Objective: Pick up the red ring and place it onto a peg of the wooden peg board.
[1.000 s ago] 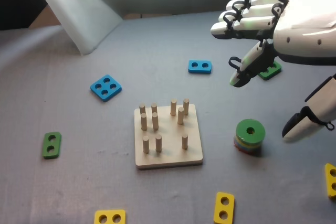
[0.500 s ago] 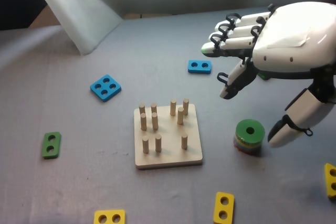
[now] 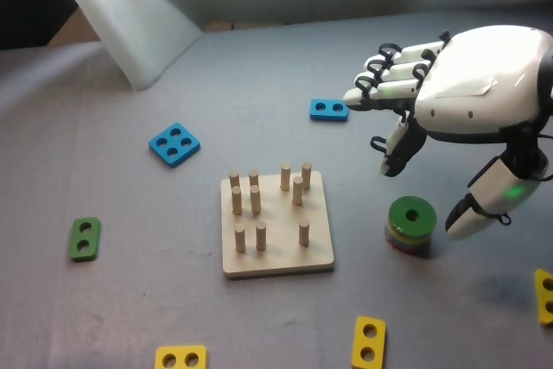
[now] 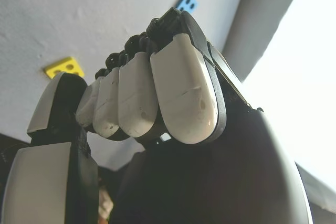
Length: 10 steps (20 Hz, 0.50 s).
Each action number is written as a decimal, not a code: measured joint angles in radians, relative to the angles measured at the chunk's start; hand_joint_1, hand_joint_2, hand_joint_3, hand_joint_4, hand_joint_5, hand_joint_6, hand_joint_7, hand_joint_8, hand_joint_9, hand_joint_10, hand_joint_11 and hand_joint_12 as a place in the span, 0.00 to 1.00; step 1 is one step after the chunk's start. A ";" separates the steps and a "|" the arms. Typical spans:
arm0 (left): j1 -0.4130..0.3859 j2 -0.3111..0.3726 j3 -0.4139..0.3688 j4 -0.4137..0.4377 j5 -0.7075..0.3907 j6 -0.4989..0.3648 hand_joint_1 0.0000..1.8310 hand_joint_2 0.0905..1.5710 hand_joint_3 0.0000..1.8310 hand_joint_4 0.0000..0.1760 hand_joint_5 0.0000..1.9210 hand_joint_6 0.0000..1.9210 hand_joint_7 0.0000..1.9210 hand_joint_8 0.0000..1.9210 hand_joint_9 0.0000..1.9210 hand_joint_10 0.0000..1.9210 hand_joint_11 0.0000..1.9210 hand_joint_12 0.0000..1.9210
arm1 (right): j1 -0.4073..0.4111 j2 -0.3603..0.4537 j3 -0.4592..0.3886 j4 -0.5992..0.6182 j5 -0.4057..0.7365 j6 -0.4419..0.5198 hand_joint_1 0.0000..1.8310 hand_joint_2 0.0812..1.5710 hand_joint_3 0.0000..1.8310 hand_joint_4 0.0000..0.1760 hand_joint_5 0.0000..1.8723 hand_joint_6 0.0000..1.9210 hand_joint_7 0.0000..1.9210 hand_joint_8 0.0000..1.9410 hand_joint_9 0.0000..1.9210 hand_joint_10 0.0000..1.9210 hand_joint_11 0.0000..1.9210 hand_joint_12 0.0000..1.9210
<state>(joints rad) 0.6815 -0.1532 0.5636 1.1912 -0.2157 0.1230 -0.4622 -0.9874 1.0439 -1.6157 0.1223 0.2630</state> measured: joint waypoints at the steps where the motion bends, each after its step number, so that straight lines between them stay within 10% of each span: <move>1: 0.000 0.000 0.000 0.000 -0.001 0.000 0.54 0.87 0.00 1.00 0.72 1.00 0.83 1.00 0.88 1.00 0.94 1.00 | -0.003 -0.005 0.002 0.000 0.000 -0.007 0.40 0.47 0.01 1.00 0.40 0.01 0.00 0.00 0.00 0.00 0.00 0.00; 10: 0.003 0.002 -0.002 0.000 0.002 0.000 0.55 0.87 0.00 1.00 0.73 1.00 0.84 1.00 0.89 1.00 0.95 1.00 | -0.047 -0.047 0.049 0.000 0.003 -0.008 0.43 0.48 0.01 1.00 0.40 0.00 0.00 0.00 0.00 0.00 0.00 0.00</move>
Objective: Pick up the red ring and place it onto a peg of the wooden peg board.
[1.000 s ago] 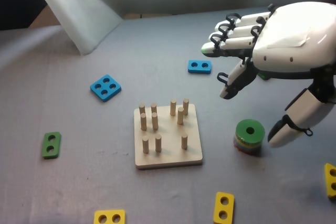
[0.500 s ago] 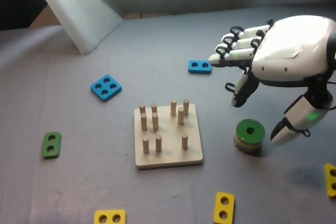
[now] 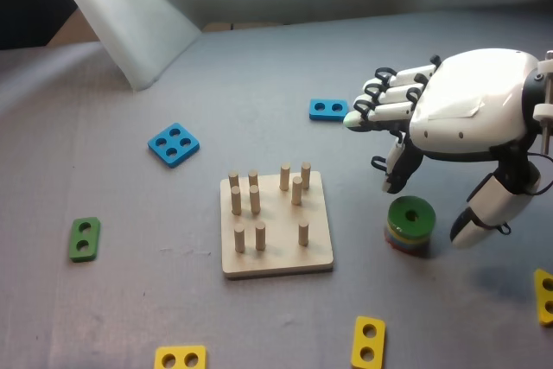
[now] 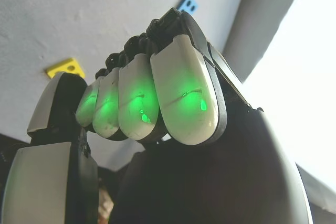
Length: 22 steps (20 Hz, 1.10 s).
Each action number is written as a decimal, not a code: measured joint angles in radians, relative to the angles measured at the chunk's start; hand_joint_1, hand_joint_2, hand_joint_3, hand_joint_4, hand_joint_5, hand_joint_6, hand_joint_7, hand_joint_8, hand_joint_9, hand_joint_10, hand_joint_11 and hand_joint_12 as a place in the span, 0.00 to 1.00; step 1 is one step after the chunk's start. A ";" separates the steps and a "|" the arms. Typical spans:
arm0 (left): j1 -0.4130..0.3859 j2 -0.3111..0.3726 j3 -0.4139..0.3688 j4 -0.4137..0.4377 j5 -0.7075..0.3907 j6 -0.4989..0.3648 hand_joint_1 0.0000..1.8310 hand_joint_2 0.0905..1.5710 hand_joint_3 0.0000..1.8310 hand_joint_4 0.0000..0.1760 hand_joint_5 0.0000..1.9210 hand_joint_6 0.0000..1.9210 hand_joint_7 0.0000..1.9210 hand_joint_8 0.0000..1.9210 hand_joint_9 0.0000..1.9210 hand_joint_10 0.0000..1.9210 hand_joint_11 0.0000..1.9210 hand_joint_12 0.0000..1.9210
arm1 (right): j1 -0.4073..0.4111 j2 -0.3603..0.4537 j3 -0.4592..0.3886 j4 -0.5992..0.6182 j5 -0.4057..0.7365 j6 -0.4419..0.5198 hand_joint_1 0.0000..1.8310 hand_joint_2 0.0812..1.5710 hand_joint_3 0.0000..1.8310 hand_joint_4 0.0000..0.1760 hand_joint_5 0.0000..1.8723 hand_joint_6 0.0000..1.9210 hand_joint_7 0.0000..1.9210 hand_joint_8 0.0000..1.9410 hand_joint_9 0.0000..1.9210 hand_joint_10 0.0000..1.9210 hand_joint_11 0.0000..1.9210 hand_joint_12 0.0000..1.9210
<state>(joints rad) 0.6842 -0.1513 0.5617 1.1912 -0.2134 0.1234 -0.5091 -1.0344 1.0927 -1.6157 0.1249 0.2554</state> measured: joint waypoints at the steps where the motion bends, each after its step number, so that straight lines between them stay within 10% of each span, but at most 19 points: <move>1: 0.000 0.000 0.000 0.000 0.000 0.000 0.54 0.87 0.00 1.00 0.73 1.00 0.84 1.00 0.89 1.00 0.94 1.00 | 0.000 -0.003 0.001 0.000 -0.003 0.000 0.43 0.47 0.00 1.00 0.40 0.00 0.01 0.00 0.00 0.00 0.00 0.00; 22: 0.000 0.000 0.000 0.000 0.001 0.000 0.53 0.88 0.00 1.00 0.72 1.00 0.83 1.00 0.88 1.00 0.93 1.00 | -0.051 -0.053 0.048 0.003 0.002 0.000 0.40 0.46 0.00 1.00 0.42 0.00 0.04 0.00 0.00 0.00 0.00 0.00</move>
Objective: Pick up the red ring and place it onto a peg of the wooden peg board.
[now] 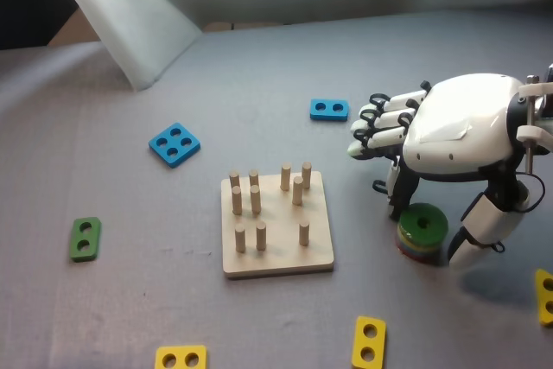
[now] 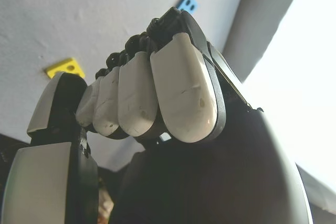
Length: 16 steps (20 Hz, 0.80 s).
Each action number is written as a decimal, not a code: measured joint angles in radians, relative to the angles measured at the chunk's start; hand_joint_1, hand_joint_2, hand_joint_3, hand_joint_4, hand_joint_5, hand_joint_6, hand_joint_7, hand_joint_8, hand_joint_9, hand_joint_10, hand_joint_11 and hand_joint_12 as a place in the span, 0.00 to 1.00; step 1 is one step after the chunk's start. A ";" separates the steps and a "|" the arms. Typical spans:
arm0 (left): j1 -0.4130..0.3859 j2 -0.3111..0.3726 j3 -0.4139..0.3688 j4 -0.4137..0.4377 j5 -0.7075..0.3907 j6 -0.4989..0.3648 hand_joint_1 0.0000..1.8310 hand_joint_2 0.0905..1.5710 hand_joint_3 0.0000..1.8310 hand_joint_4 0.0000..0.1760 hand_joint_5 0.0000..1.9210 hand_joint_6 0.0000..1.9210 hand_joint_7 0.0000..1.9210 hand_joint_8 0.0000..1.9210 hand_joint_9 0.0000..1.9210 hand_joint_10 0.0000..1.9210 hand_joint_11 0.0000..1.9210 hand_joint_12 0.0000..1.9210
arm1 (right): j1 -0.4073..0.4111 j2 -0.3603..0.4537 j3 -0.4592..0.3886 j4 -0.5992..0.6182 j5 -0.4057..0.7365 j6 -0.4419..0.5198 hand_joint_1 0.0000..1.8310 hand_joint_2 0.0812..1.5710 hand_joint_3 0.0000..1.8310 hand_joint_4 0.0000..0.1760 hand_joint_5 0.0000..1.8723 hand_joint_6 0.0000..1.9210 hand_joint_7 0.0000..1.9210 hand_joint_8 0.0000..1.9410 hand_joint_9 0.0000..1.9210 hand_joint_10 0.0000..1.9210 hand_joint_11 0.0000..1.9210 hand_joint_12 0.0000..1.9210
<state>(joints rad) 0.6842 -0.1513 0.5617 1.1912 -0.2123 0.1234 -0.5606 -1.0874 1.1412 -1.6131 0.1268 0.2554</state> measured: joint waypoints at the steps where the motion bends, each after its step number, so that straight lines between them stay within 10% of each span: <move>1: 0.000 0.000 0.000 0.000 -0.001 0.000 0.53 0.87 0.00 1.00 0.73 1.00 0.83 1.00 0.88 1.00 0.94 1.00 | 0.000 -0.003 0.005 0.001 -0.002 0.000 0.41 0.45 0.00 1.00 0.42 0.00 0.04 0.00 0.00 0.00 0.00 0.00; 16: 0.000 0.000 0.000 0.000 0.003 0.003 0.53 0.87 0.00 1.00 0.73 1.00 0.84 1.00 0.89 1.00 0.94 1.00 | 0.000 -0.010 0.006 0.001 0.001 0.000 0.39 0.46 0.00 1.00 0.43 0.01 0.02 0.00 0.00 0.00 0.00 0.00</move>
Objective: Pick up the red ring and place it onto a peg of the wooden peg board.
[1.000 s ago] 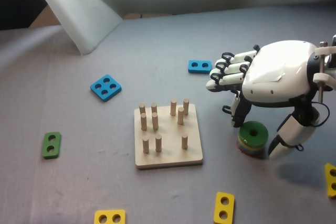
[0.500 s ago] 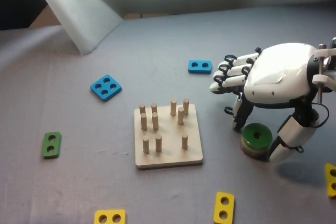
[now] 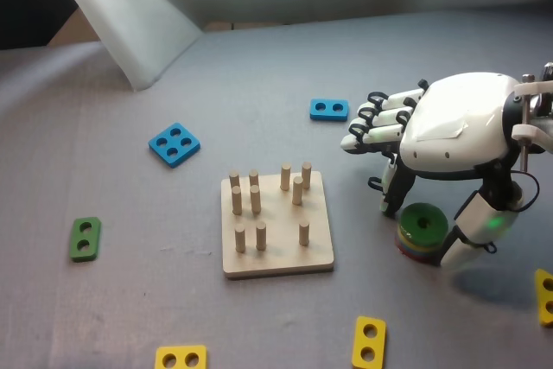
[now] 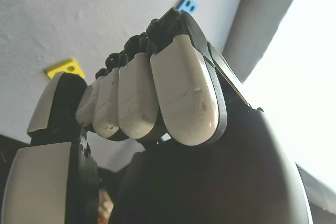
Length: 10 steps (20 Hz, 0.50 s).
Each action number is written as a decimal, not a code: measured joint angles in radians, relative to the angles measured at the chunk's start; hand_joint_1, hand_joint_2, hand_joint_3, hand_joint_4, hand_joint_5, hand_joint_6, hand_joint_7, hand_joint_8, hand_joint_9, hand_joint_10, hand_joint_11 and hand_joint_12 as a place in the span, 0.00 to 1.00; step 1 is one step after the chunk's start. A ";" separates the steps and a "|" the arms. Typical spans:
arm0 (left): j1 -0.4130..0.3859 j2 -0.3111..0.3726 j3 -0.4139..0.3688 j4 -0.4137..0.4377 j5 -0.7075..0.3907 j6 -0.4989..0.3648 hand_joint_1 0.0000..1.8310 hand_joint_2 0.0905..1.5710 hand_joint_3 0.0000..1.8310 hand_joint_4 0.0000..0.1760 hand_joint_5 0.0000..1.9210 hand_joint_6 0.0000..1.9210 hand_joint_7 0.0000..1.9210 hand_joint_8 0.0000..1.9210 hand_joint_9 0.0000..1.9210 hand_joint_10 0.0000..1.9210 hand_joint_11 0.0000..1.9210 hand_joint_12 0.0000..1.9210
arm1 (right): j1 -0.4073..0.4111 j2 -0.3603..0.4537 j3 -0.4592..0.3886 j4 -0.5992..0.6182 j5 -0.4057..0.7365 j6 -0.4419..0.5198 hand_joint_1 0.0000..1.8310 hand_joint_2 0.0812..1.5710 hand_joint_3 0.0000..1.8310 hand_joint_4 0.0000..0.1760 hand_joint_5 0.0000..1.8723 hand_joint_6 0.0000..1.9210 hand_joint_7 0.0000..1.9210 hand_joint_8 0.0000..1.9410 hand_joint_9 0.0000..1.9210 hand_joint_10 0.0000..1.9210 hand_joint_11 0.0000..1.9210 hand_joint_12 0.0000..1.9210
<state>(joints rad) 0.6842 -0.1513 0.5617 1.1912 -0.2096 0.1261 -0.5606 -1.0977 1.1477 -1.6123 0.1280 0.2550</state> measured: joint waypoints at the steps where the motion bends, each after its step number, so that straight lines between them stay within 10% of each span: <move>1: 0.000 0.000 0.000 0.000 0.000 0.000 0.53 0.88 0.00 1.00 0.73 1.00 0.84 1.00 0.88 1.00 0.94 1.00 | 0.000 0.000 0.000 0.000 0.001 0.000 0.38 0.47 0.00 1.00 0.44 0.01 0.04 0.01 0.00 0.00 0.00 0.00; 10: 0.000 0.000 0.000 0.000 0.000 0.000 0.54 0.87 0.00 1.00 0.73 1.00 0.83 1.00 0.87 1.00 0.93 1.00 | -0.005 0.000 0.000 0.001 0.002 0.000 0.35 0.47 0.00 1.00 0.44 0.00 0.03 0.00 0.00 0.00 0.00 0.00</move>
<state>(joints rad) 0.6842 -0.1513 0.5617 1.1912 -0.2096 0.1257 -0.5659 -1.0977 1.1477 -1.6115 0.1295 0.2546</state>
